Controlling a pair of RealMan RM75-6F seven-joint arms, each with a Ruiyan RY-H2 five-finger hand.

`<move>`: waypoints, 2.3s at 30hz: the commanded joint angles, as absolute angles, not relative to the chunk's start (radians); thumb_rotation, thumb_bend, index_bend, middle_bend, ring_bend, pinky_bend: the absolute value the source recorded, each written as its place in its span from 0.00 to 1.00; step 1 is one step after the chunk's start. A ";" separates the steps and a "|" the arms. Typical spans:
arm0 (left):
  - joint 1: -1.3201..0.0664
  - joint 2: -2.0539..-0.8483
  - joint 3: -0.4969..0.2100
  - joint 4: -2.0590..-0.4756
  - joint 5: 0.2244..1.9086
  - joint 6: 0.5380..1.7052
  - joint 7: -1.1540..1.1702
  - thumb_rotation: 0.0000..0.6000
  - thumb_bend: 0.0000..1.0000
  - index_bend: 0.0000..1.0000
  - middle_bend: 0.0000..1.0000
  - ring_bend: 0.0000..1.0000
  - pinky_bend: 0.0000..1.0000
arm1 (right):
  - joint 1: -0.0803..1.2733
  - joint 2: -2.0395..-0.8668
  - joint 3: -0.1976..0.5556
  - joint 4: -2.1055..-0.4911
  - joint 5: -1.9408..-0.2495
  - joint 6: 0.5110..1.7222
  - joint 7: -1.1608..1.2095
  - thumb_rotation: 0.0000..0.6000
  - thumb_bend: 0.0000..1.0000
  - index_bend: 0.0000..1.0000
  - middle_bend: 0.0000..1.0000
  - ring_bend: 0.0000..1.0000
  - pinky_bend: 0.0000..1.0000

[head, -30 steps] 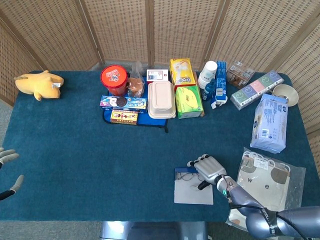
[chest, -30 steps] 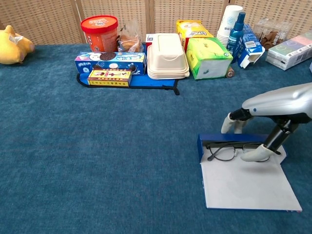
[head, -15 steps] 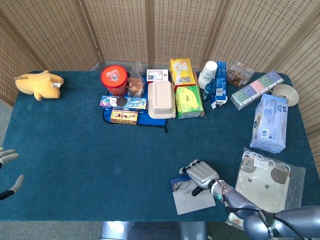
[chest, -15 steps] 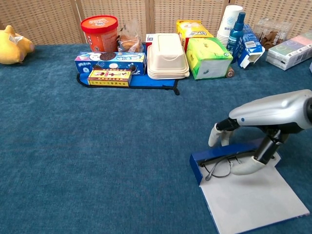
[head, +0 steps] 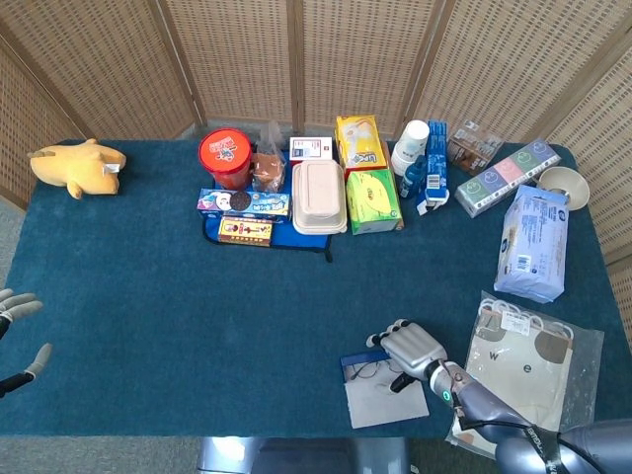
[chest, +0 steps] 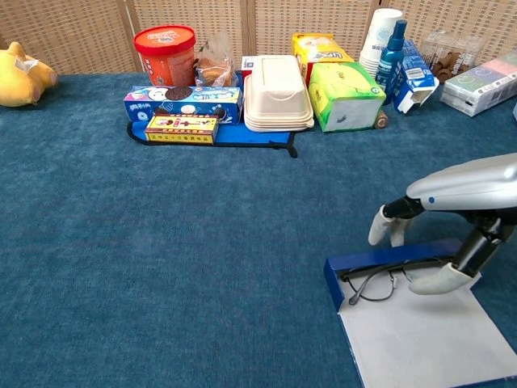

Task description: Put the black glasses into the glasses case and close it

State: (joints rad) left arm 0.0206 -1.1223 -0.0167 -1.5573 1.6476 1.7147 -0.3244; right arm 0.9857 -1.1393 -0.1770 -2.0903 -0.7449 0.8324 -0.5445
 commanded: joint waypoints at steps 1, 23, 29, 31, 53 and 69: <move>0.020 -1.122 -0.017 -1.558 1.647 1.714 -0.324 1.00 0.30 0.27 0.25 0.13 0.00 | 0.982 -1.136 -0.182 -2.095 -0.747 0.836 -0.545 0.57 0.28 0.20 0.30 0.20 0.16; 0.023 -1.123 -0.015 -1.563 1.651 1.720 -0.319 1.00 0.30 0.27 0.25 0.13 0.00 | 0.945 -1.115 -0.225 -2.137 -0.785 0.841 -0.547 0.57 0.27 0.20 0.30 0.20 0.16; 0.024 -1.122 -0.014 -1.565 1.652 1.723 -0.317 1.00 0.30 0.27 0.25 0.13 0.00 | 0.935 -1.115 -0.234 -2.144 -0.803 0.835 -0.546 0.58 0.27 0.20 0.30 0.20 0.17; 0.024 -1.122 -0.014 -1.565 1.652 1.723 -0.316 1.00 0.30 0.27 0.25 0.13 0.00 | 0.934 -1.116 -0.233 -2.144 -0.806 0.834 -0.543 0.58 0.27 0.20 0.30 0.20 0.16; 0.027 -1.123 -0.012 -1.560 1.653 1.723 -0.320 1.00 0.30 0.27 0.24 0.13 0.00 | 0.930 -1.141 -0.220 -2.146 -0.841 0.838 -0.554 0.57 0.28 0.20 0.30 0.20 0.16; 0.019 -1.138 -0.014 -1.549 1.662 1.721 -0.327 1.00 0.30 0.26 0.25 0.13 0.00 | 0.811 -1.060 -0.218 -2.207 -1.008 1.024 -0.530 0.64 0.29 0.19 0.29 0.16 0.16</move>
State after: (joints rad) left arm 0.0197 -1.1371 -0.0129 -1.5499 1.6611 1.7208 -0.3258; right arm 0.8450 -1.0817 -0.2129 -2.1885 -0.9658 0.9827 -0.5382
